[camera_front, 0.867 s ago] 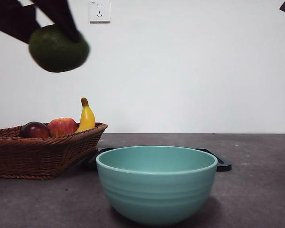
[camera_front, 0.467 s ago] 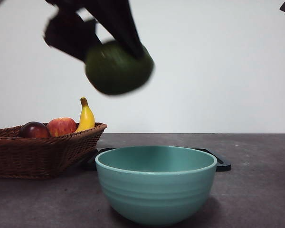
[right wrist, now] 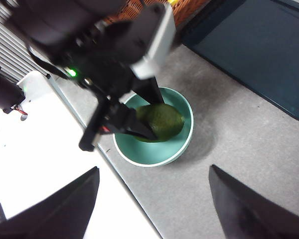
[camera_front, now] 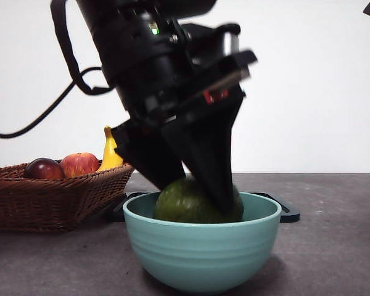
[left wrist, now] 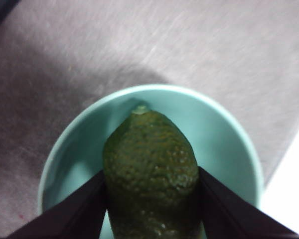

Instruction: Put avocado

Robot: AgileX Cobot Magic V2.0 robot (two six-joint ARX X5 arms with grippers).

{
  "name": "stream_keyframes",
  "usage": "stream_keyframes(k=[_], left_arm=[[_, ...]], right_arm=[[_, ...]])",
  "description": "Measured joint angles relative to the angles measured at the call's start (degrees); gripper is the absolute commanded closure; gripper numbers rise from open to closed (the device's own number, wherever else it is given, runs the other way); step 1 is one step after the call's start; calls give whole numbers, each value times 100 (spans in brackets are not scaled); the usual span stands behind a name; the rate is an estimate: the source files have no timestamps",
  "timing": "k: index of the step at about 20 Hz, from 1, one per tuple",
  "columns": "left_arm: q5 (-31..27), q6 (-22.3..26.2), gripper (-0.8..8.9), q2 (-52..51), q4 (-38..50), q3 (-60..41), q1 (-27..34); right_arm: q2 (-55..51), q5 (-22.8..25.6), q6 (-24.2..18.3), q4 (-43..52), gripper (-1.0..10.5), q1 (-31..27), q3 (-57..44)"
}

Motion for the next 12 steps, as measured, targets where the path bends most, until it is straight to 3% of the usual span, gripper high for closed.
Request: stream_keyframes(k=[5, 8, 12], left_arm=[[-227, 101, 585, 192, 2, 0, -61], [-229, 101, 474, 282, -4, 0, -66], [-227, 101, 467, 284, 7, 0, -138]], right_arm=[[0, 0, 0, -2, 599, 0, 0], [0, 0, 0, -2, 599, 0, 0], [0, 0, 0, -2, 599, 0, 0]])
